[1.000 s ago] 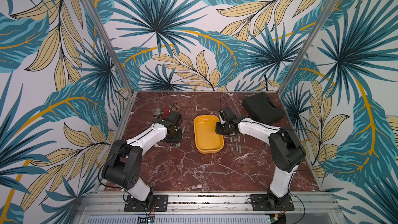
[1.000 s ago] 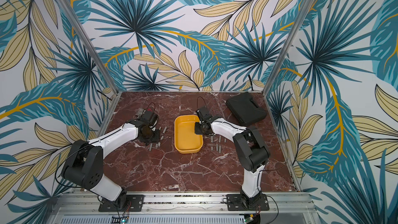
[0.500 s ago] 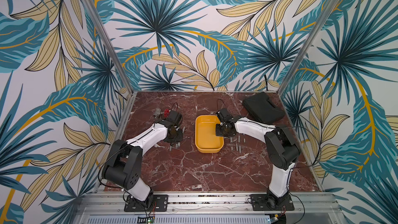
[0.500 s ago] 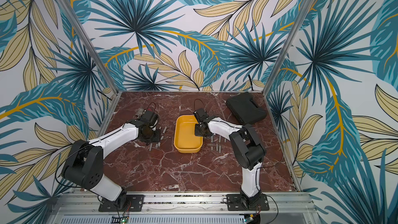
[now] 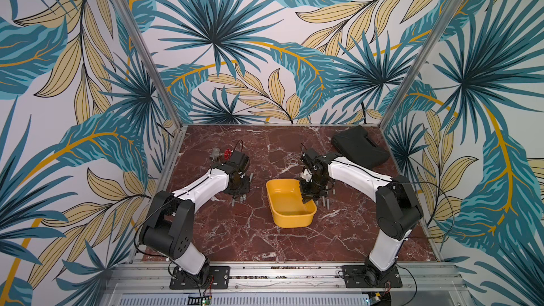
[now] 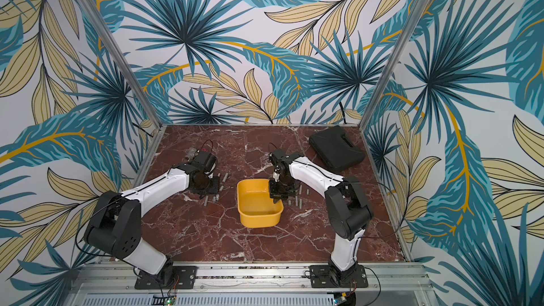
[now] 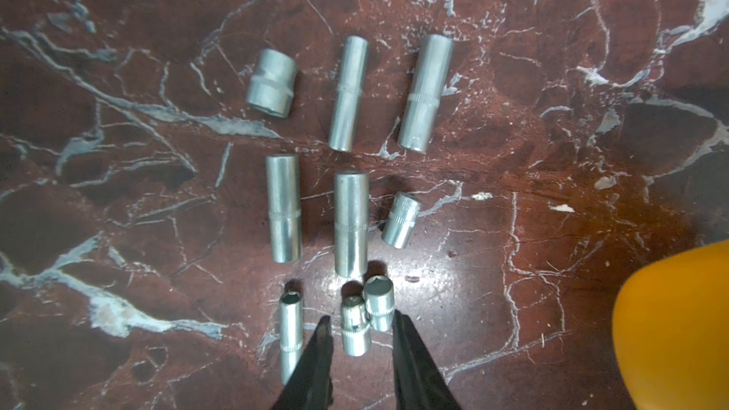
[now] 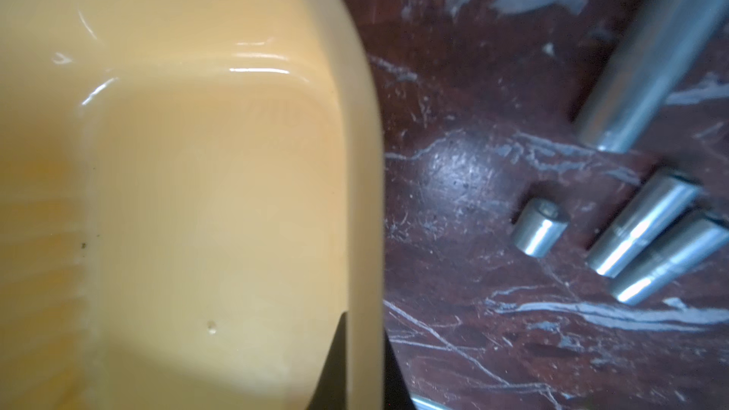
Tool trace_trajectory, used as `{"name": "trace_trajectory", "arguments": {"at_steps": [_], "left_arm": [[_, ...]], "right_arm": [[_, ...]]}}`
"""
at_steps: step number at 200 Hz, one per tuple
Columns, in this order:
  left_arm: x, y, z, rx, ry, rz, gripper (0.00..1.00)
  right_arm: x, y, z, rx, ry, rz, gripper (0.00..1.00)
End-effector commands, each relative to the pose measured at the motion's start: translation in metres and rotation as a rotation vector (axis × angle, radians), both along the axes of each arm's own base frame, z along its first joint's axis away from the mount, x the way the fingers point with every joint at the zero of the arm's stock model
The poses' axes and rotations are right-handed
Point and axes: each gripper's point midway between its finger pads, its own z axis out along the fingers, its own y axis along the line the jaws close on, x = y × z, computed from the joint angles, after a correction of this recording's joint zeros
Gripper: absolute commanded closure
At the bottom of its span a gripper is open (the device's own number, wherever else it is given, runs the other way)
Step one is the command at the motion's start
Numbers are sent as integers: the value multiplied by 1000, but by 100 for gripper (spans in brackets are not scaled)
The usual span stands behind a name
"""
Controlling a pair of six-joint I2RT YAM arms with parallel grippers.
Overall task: Take out the socket from the storage box
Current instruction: Adjust the storage box at the center of the board.
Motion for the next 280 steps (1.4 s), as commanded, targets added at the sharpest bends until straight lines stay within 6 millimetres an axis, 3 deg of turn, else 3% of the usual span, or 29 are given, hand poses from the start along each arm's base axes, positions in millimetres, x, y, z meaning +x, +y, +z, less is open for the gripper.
{"name": "trace_trajectory", "arguments": {"at_steps": [1, 61, 125, 177, 230, 280], "left_arm": [[14, -7, 15, -20, -59, -20, 70], [14, -6, 14, -14, -56, -22, 70], [17, -8, 17, -12, -53, -27, 70], [18, -5, 22, 0, -71, -16, 70], [21, -4, 29, -4, -103, -6, 70], [23, 3, 37, 15, -142, 11, 65]], "right_arm": [[-10, 2, 15, 30, 39, 21, 100], [0, 3, 16, 19, 8, 22, 100], [68, -3, 2, -54, -329, -84, 100], [98, -4, -29, -112, -458, -158, 100], [103, 0, -50, -114, -454, -166, 98], [105, 5, -38, -80, -476, -140, 77]]}}
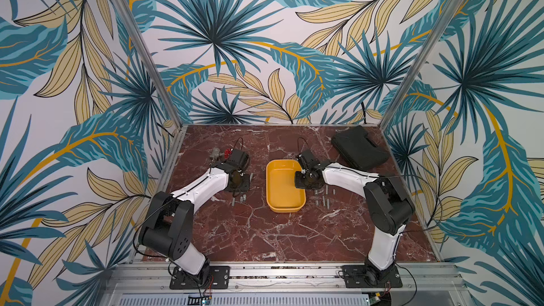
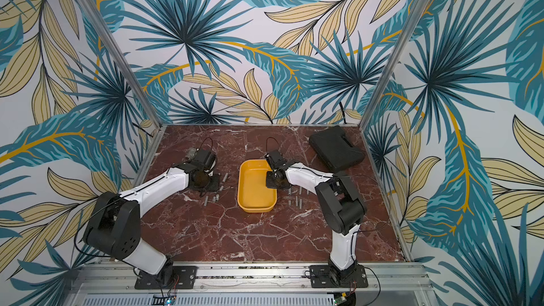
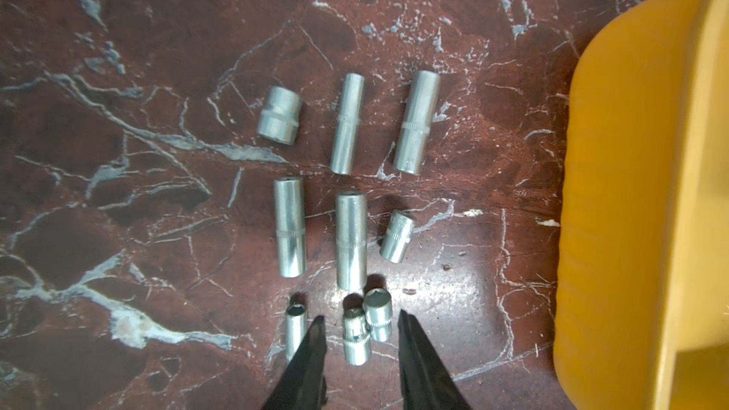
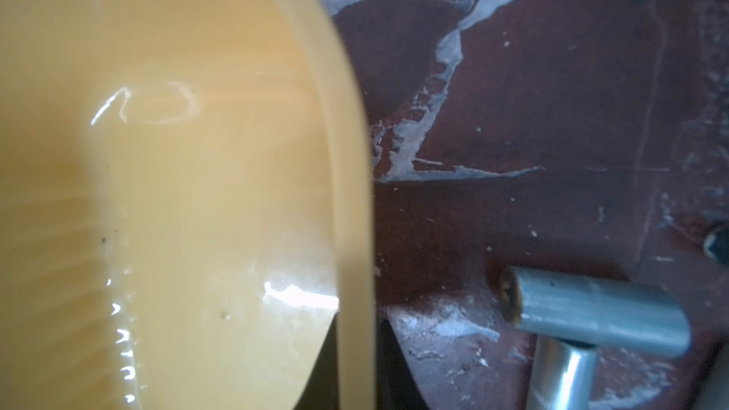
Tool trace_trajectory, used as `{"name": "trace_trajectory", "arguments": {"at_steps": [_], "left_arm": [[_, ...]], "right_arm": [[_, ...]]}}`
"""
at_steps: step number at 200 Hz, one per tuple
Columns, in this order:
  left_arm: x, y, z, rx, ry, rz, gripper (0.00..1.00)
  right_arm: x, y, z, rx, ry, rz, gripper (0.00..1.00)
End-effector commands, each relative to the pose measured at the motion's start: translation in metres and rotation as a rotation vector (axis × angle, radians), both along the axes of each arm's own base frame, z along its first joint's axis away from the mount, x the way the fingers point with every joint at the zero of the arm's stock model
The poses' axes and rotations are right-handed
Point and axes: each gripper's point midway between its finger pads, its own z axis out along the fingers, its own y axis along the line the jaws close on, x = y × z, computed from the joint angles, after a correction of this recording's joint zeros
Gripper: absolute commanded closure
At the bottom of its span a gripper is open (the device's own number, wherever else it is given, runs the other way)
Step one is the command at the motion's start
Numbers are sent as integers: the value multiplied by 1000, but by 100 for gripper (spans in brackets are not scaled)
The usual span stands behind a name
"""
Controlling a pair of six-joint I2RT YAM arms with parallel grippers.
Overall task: Take out the socket from the storage box
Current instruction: Adjust the storage box at the center of the board, then reset both arms
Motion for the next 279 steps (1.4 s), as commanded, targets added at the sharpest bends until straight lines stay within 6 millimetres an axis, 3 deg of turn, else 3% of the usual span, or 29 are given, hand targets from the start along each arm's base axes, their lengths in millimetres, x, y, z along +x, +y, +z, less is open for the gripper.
{"name": "trace_trajectory", "arguments": {"at_steps": [1, 39, 82, 102, 132, 159, 177, 185, 212, 231, 279], "left_arm": [[15, 3, 26, 6, -98, 19, 65], [21, 14, 44, 42, -170, 39, 65], [38, 48, 86, 131, -353, 82, 50], [47, 62, 106, 163, -473, 88, 46], [55, 86, 133, 222, -669, 143, 41], [55, 106, 129, 257, -825, 198, 23], [52, 121, 115, 258, -894, 244, 13], [50, 125, 107, 267, -914, 243, 0], [47, 132, 79, 290, -929, 242, 0], [52, 134, 60, 277, -909, 229, 0], [70, 134, 62, 280, -941, 157, 0]], "right_arm": [[-3, 2, -1, 1, -1, 16, 77], [-1, 0, 27, 10, -53, 22, 64], [8, -26, 99, -28, -225, 20, 56], [12, -54, 133, -64, -325, -18, 49], [14, -117, 169, -117, -496, -144, 37], [3, -174, 183, -185, -684, -286, 24], [-9, -204, 174, -255, -771, -352, 15], [-11, -210, 163, -297, -774, -324, 12], [-16, -219, 108, -449, -652, -218, 6], [-19, -224, 85, -456, -650, -249, 3], [-5, -240, 96, -446, -830, -332, 0]]}}
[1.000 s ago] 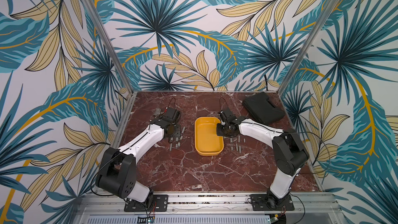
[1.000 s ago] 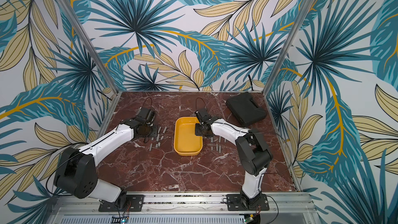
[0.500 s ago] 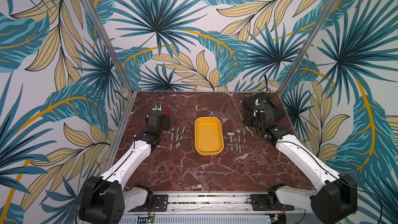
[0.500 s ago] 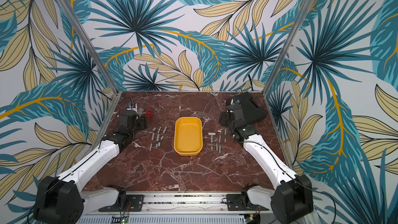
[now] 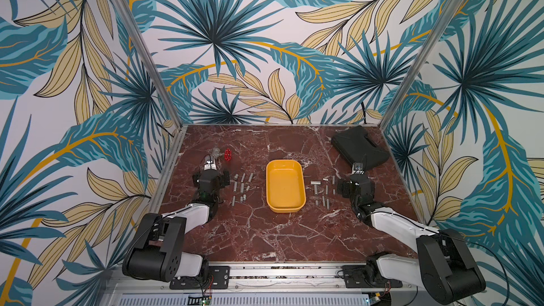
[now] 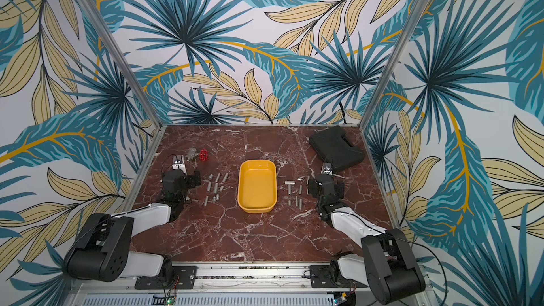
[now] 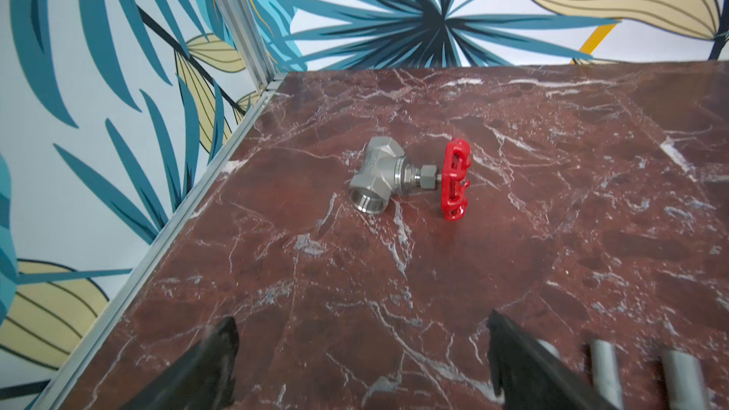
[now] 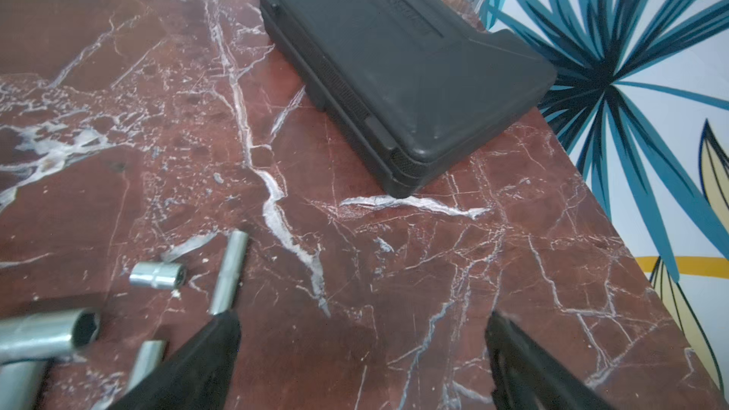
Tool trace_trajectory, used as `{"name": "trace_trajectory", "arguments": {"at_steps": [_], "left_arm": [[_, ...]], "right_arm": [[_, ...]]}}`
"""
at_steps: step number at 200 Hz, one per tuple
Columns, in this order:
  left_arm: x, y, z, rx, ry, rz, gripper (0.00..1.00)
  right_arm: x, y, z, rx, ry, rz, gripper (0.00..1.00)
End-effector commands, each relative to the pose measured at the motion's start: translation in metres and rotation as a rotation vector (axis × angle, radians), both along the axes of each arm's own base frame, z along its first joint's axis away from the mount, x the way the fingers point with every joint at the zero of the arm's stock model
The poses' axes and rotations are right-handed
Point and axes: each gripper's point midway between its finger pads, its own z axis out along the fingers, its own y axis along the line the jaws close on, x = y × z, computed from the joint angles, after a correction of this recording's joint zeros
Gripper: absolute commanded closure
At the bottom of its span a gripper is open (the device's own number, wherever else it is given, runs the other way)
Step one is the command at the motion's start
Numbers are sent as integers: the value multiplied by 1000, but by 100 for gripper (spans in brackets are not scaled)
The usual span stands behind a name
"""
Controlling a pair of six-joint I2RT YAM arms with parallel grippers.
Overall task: Take out the socket from the storage box
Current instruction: Reset both arms
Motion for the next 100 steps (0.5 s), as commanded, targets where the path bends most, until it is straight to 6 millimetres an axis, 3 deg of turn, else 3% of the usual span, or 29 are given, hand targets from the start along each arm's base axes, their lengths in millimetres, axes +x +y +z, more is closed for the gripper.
{"name": "trace_trajectory", "arguments": {"at_steps": [1, 21, 36, 55, 70, 83, 100], "left_arm": [[14, 1, 22, 25, -103, -47, 0], [19, 14, 11, -29, -150, -37, 0], [10, 23, 2, -98, -150, -46, 0], [10, 15, 1, -90, -176, -104, 0], [16, 4, -1, -95, -133, -170, 0], [16, 3, 0, -92, -153, -177, 0], [16, 3, 0, -93, -149, -178, 0]], "right_arm": [[24, -10, 38, -15, -199, -29, 0], [36, -18, 42, -21, -232, -41, 0], [47, -16, 34, 7, -169, -29, 0], [53, -15, 24, 33, -248, -6, 0], [44, -23, 20, 86, -241, -36, 0], [46, -22, 17, 66, -298, -7, 0], [44, -22, 14, 95, -249, -24, 0]]}}
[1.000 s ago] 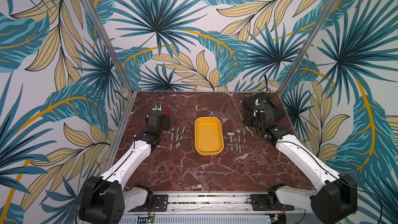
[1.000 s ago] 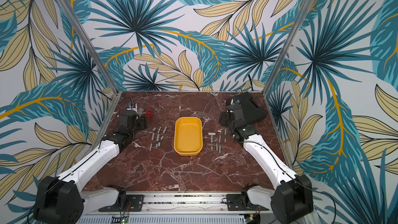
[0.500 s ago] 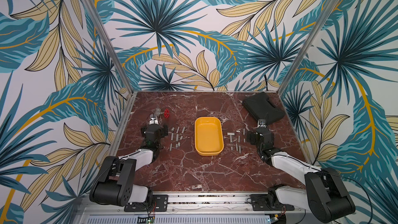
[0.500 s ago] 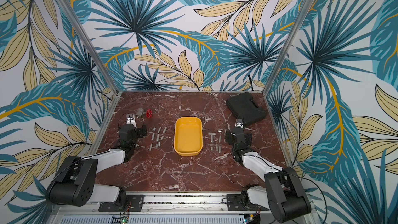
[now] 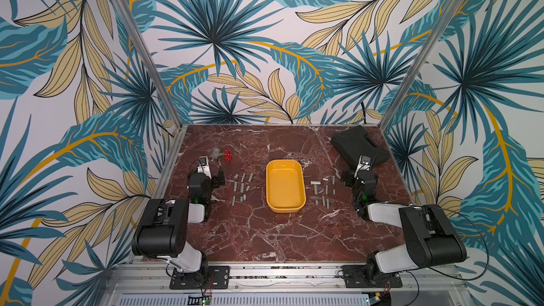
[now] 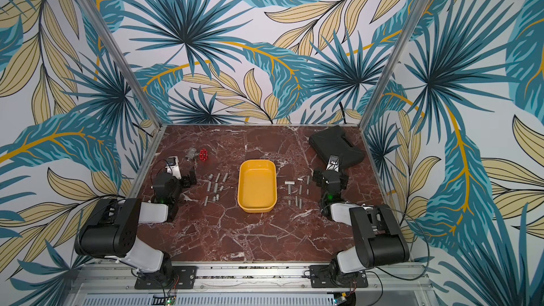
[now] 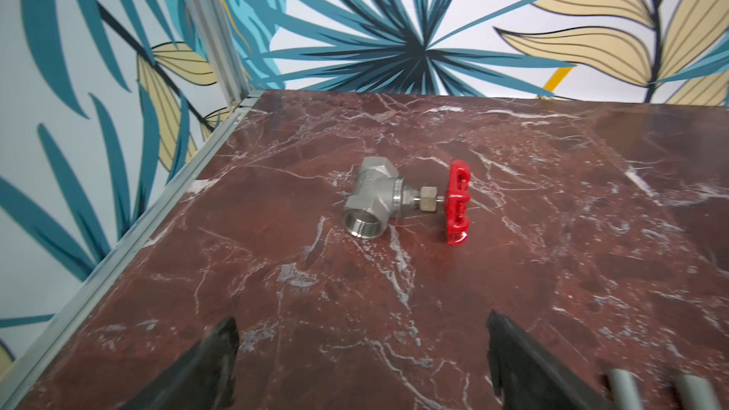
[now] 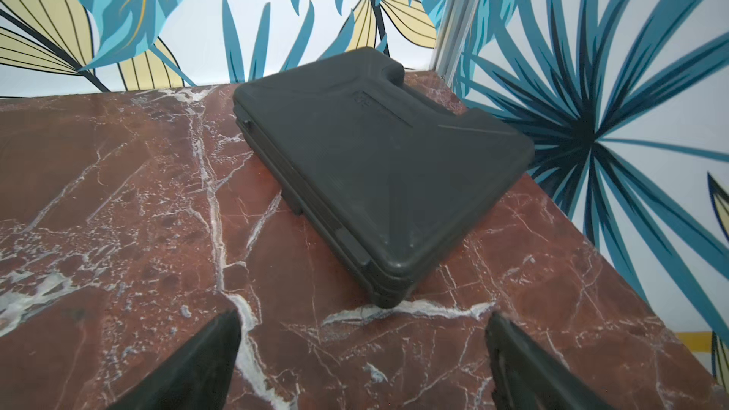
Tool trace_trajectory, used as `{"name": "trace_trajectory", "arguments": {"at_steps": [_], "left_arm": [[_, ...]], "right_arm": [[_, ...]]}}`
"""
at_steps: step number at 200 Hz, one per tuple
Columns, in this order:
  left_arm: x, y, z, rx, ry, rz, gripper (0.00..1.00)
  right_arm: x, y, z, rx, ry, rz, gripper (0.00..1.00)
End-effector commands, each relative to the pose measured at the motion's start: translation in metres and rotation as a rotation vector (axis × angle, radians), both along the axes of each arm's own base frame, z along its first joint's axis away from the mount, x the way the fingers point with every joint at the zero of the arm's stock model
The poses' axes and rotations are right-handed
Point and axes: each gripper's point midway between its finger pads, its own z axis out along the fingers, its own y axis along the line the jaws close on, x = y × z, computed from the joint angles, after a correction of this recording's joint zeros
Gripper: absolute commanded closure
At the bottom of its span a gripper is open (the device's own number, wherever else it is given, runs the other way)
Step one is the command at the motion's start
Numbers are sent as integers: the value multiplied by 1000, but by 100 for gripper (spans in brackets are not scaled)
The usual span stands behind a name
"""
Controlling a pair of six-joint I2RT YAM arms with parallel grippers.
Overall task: Take out the socket from the storage box
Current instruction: Reset both arms
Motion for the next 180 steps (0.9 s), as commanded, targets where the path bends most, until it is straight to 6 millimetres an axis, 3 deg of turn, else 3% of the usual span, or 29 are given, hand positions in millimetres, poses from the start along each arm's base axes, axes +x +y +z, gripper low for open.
{"name": "trace_trajectory", "arguments": {"at_steps": [1, 180], "left_arm": [[3, -9, 11, -2, -50, -56, 0], [4, -9, 10, 6, -42, -54, 0]], "right_arm": [[3, 3, 10, 41, -61, 19, 0], [4, 4, 11, 31, -69, 26, 0]]}}
